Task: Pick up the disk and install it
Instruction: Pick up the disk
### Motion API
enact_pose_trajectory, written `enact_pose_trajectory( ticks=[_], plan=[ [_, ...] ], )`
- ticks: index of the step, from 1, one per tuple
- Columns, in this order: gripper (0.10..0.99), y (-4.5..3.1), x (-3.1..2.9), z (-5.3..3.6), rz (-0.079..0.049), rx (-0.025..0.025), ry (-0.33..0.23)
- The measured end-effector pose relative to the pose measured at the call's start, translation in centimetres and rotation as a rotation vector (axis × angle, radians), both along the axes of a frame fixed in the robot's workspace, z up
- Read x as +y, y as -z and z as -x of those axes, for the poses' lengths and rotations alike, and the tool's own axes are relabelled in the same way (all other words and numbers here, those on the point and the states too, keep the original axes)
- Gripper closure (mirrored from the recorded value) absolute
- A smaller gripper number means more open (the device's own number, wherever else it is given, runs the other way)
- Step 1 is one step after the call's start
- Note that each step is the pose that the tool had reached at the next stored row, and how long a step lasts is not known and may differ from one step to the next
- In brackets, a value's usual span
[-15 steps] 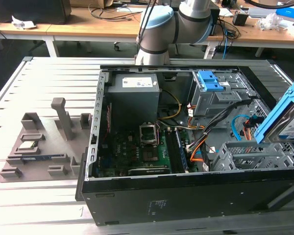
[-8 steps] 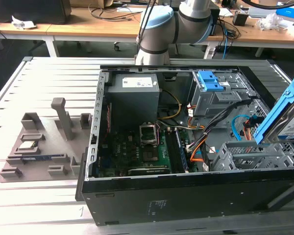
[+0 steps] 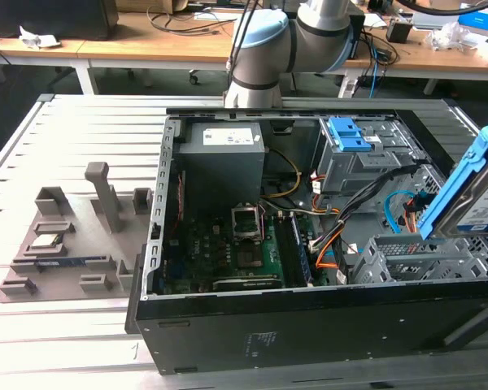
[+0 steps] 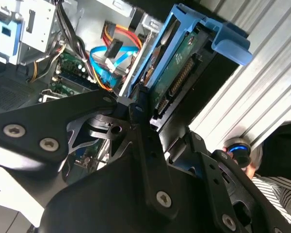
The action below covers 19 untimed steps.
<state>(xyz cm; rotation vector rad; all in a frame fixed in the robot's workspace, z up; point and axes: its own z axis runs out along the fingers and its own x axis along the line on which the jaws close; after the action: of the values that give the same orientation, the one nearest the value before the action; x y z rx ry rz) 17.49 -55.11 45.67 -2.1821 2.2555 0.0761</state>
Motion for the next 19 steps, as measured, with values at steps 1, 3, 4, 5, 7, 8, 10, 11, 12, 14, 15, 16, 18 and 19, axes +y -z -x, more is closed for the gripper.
enact_pose_trajectory(
  ticks=[1, 3, 4, 5, 7, 8, 10, 11, 12, 14, 15, 16, 18, 19],
  plan=[
    [0.722, 0.00, 0.00, 0.45, 0.000, -0.0001, 0.000],
    [0.722, 0.00, 0.00, 1.38, 0.000, -0.0001, 0.000],
    [0.722, 0.00, 0.00, 1.73, 0.000, -0.0001, 0.000],
    [0.722, 0.00, -0.01, 2.06, 0.000, -0.0001, 0.000],
    [0.722, 0.01, -0.20, 2.66, 0.004, -0.0001, -0.001],
    [0.722, 0.03, -0.35, 2.70, 0.005, -0.0001, -0.001],
    [0.722, 0.03, -0.37, 2.70, 0.005, -0.0001, -0.002],
    [0.722, 0.03, -0.37, 2.70, 0.005, -0.0001, -0.002],
    [0.722, 0.03, -0.37, 2.70, 0.005, -0.0001, -0.001],
    [0.722, 0.03, -0.37, 2.70, 0.005, -0.0001, -0.002],
    [0.722, 0.03, -0.37, 2.70, 0.005, -0.0001, -0.002],
    [0.722, 0.03, -0.37, 2.70, 0.005, -0.0001, -0.001],
    [0.722, 0.03, -0.37, 2.70, 0.005, -0.0001, -0.002],
    [0.722, 0.03, -0.37, 2.70, 0.005, -0.0001, -0.002]
  ],
)
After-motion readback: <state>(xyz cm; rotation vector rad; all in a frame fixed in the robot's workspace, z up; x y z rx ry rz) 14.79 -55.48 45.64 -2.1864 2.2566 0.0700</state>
